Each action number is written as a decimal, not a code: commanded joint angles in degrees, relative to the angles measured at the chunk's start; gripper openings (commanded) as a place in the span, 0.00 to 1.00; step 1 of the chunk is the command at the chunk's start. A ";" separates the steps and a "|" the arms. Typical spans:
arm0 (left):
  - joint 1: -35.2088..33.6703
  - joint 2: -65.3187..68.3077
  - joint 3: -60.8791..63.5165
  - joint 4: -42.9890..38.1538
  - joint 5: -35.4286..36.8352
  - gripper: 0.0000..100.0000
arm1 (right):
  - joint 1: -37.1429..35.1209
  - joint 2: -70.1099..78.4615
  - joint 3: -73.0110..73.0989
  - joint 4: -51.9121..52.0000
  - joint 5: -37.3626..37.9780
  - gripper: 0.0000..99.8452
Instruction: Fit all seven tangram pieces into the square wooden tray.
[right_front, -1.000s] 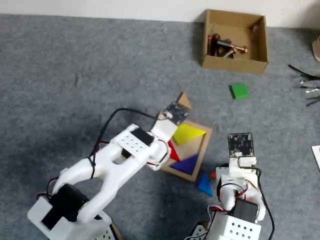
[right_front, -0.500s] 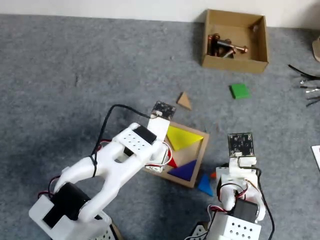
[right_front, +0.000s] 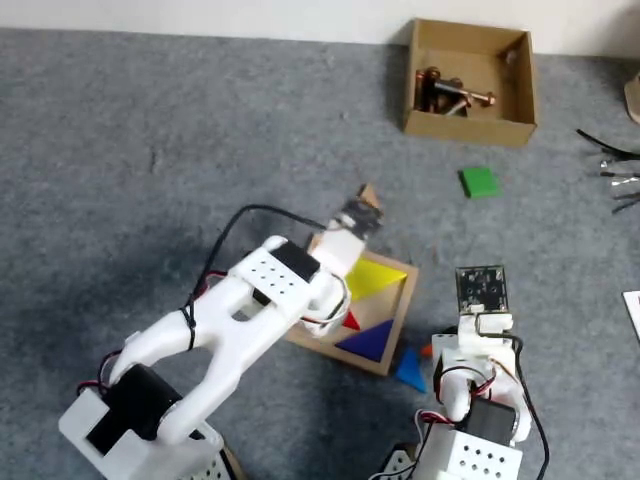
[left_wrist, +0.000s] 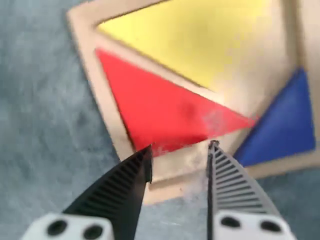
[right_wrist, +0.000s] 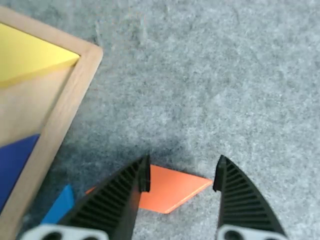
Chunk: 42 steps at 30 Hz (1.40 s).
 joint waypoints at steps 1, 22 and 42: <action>-0.31 -0.92 -2.77 -0.26 -14.86 0.18 | -0.92 -1.10 5.93 -1.45 0.70 0.20; -7.16 -0.40 -5.93 -3.08 -61.71 0.18 | -1.01 -1.01 5.93 -1.36 4.22 0.20; -0.22 15.60 -21.41 3.60 -65.32 0.29 | -1.01 -1.01 5.93 -1.36 4.22 0.20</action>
